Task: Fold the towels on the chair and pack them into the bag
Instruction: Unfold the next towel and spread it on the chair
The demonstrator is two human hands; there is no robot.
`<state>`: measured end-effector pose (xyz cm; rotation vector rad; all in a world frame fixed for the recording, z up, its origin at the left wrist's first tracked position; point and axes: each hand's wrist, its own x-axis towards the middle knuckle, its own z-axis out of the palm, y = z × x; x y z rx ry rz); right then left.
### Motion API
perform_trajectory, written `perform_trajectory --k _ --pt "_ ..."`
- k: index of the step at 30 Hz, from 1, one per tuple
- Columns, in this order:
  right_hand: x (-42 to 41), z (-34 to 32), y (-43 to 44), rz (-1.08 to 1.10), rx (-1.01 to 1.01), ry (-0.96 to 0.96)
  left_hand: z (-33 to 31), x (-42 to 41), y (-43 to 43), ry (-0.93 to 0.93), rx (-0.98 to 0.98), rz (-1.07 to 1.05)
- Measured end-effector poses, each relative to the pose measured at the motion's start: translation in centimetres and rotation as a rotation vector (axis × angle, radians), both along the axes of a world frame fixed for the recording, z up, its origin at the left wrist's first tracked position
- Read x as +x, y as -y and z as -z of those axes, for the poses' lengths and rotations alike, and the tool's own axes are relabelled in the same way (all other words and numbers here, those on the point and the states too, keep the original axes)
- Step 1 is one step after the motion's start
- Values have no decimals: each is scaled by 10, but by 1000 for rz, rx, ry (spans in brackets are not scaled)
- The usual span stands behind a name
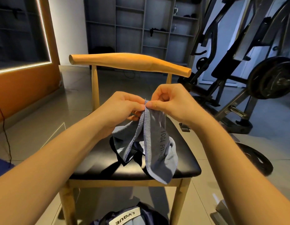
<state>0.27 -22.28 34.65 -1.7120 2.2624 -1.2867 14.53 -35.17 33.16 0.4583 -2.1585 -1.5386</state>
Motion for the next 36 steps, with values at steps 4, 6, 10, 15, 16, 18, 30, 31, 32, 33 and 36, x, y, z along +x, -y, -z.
perform_trajectory --k 4,6,10,15,16,18,30,31,32,33,36 --pt "-2 6 2 -31 6 17 4 -1 1 1 1 23" --pt "-2 9 3 -5 6 1 6 -2 0 5 3 -5" --pt "-1 13 8 62 14 40 13 -6 -1 -21 -93 -110" --pt "-24 15 7 186 -185 530 44 -13 3 -50 -343 -145" --pt "-30 16 5 211 -231 650 51 -15 5 -34 -376 -153" --pt "-42 22 4 243 -328 909 65 -17 9 25 -443 -173" --pt "-106 73 -15 381 -695 1423 117 -27 15 166 -566 -182" --pt "-110 79 -16 401 -687 1436 121 -28 12 125 -560 -154" --pt "-113 85 -18 428 -686 1441 124 -28 7 86 -566 -112" --pt "-115 90 -20 461 -696 1448 127 -29 3 57 -586 -60" --pt "-122 104 -24 537 -708 1462 134 -31 -11 59 -691 46"
